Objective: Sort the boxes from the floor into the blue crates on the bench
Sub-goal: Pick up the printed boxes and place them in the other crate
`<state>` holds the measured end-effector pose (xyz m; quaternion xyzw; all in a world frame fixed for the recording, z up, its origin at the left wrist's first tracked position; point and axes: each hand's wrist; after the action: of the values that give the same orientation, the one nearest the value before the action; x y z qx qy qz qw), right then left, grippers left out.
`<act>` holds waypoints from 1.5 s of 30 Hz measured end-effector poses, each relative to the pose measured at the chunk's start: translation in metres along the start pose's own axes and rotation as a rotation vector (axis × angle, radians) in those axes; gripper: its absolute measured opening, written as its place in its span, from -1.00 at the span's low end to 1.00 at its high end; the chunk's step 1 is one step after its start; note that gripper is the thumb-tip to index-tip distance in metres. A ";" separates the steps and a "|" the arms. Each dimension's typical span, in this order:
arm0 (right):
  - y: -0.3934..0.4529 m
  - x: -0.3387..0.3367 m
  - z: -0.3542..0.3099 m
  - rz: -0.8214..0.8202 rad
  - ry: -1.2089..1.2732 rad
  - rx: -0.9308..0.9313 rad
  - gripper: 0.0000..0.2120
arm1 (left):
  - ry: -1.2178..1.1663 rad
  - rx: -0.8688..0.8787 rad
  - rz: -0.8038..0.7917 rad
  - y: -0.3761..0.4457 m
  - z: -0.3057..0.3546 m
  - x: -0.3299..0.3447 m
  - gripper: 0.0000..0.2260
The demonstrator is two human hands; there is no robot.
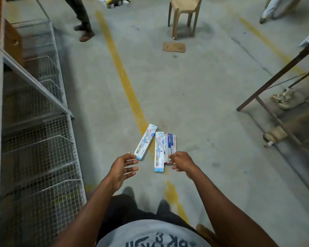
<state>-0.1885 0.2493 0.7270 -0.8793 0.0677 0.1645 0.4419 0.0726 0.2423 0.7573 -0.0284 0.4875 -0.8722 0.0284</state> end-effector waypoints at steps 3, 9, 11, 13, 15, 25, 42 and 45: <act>0.036 -0.011 -0.016 -0.018 -0.032 0.038 -0.82 | 0.041 -0.019 -0.022 0.019 0.015 0.010 -0.67; 0.108 -0.026 -0.029 0.015 -0.084 0.116 -0.82 | 0.201 -0.056 -0.037 0.096 0.049 0.021 -0.68; 0.134 -0.027 -0.026 0.038 -0.105 0.142 -0.85 | 0.253 -0.076 -0.030 0.134 0.055 0.026 -0.70; 0.158 -0.024 -0.019 0.040 -0.126 0.162 -0.87 | 0.299 -0.106 -0.012 0.168 0.056 0.031 -0.71; 0.192 -0.014 -0.002 0.043 -0.175 0.186 -0.86 | 0.344 -0.127 0.006 0.208 0.049 0.038 -0.72; 0.496 0.075 0.151 -0.106 -0.572 0.109 -0.64 | 0.732 -0.017 -0.043 0.522 -0.077 0.071 -0.86; 0.757 0.123 0.319 -0.132 -0.319 0.117 -0.49 | 1.160 0.249 0.116 0.885 -0.207 0.027 -0.09; 0.759 0.124 0.325 -0.134 -0.212 0.092 -0.49 | 1.077 0.240 0.128 0.882 -0.206 0.028 -0.09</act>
<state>-0.3475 0.0564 -0.0697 -0.8383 -0.0310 0.2233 0.4965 0.0481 -0.0465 -0.1006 0.4548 0.3311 -0.8093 -0.1690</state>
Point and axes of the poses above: each hand's wrist, its own y-axis towards the middle knuckle, its own x-axis out of the palm, z = x × y, and after that the axes turned 4 degrees about z, right-handed
